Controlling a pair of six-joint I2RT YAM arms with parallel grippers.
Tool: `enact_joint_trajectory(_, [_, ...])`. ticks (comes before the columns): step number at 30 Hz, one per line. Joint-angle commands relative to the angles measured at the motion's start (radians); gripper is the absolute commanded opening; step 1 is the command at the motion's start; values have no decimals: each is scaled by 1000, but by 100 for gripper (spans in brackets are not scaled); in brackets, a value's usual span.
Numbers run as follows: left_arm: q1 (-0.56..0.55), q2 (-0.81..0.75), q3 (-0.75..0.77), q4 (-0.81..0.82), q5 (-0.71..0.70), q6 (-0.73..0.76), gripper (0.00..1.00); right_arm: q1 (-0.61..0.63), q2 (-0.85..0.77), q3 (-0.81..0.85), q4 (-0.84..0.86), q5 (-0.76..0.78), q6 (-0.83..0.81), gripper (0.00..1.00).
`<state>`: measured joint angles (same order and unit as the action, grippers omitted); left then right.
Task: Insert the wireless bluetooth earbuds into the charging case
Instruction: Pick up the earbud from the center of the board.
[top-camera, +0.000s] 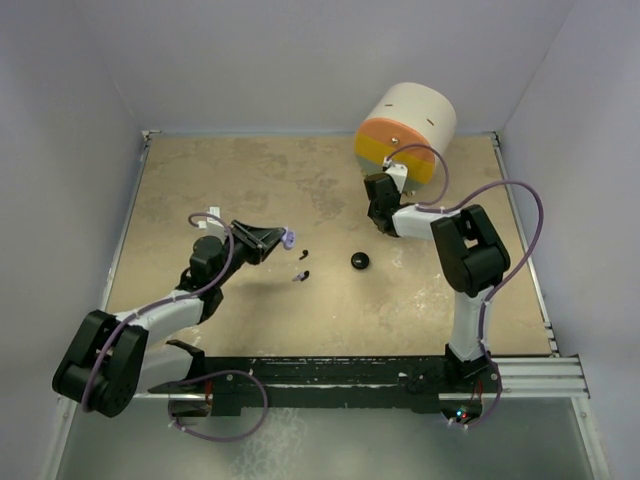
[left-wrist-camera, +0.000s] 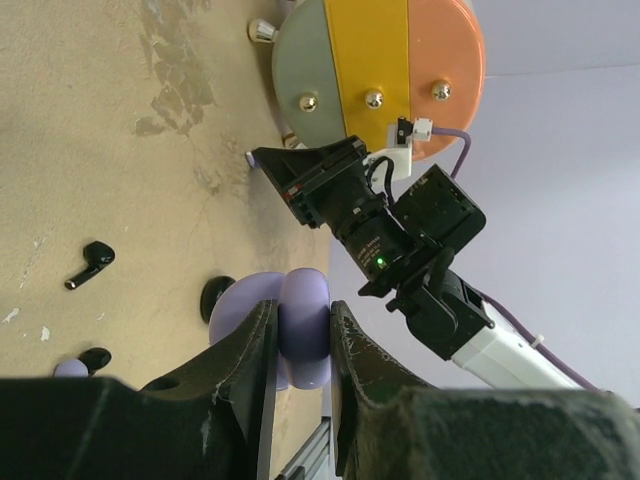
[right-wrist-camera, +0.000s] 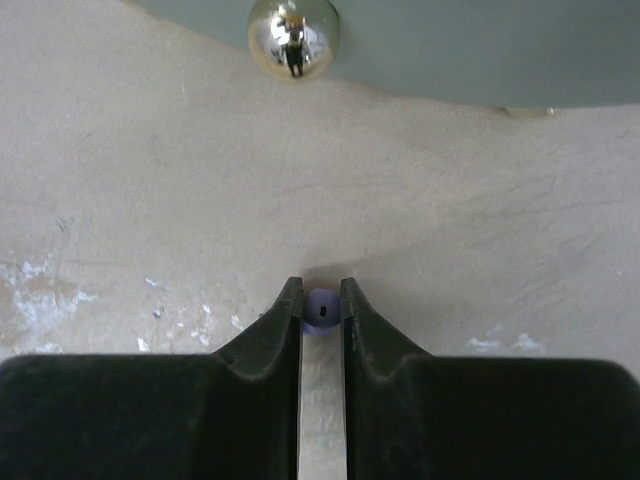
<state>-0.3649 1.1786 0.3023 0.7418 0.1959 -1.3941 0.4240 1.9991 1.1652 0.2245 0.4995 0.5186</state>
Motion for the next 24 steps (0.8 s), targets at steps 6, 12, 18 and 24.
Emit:
enact_joint_trajectory(6, [-16, 76, 58, 62, -5, 41, 0, 120, -111, 61, -119, 161, -76, 4])
enact_joint_trajectory(12, [-26, 94, 96, 37, -20, 61, 0, 193, -95, 149, -223, 196, -80, 3])
enact_joint_trajectory(18, [-26, 65, 83, 6, -35, 76, 0, 228, -109, 158, -238, 167, -98, 3])
enact_joint_trajectory(24, [-25, 18, 67, -23, -49, 78, 0, 249, -118, 108, -215, 59, -32, 4])
